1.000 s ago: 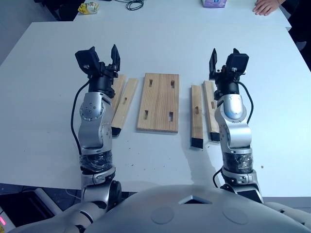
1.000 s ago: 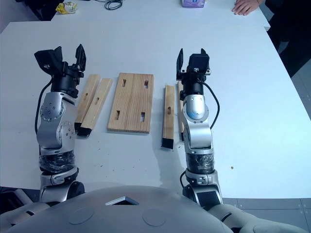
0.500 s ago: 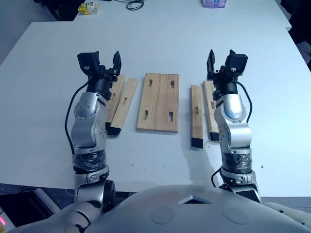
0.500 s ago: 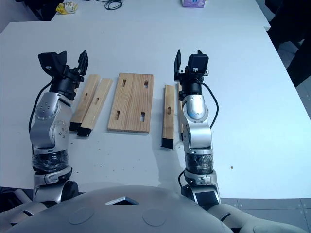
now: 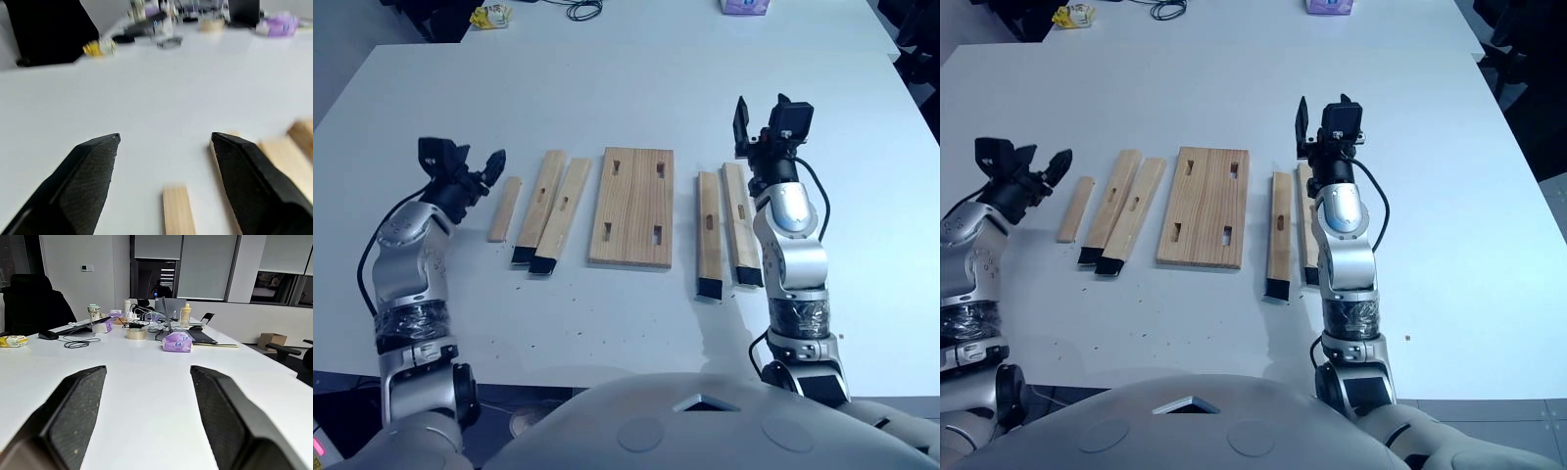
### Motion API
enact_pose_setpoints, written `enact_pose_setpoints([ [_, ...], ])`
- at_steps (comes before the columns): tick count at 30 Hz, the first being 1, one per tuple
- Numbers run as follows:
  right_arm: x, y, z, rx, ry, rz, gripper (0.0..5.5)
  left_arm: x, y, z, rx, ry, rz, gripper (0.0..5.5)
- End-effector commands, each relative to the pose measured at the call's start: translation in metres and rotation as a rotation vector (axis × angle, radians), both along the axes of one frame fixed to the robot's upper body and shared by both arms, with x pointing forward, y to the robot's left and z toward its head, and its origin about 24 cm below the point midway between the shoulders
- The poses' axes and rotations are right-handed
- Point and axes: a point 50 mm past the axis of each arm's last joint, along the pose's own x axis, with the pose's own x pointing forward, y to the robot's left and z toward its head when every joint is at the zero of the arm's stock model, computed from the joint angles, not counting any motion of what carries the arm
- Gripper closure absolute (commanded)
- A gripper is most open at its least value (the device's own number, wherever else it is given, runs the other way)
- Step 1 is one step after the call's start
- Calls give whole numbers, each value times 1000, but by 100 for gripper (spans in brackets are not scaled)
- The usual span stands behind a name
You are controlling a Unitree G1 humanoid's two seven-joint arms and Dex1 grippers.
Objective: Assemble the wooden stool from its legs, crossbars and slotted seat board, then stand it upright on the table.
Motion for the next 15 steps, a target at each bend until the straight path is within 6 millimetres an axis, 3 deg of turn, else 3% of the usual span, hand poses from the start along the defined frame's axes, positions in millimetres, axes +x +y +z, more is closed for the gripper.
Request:
enact_pose_setpoints([
  [1,-1,0,-3,-15,0,-2,234,-12,3,-10,19,84,-1,202],
  [15,1,1,-7,-30,1,-5,234,-18,-9,-33,33,244,-4,202],
])
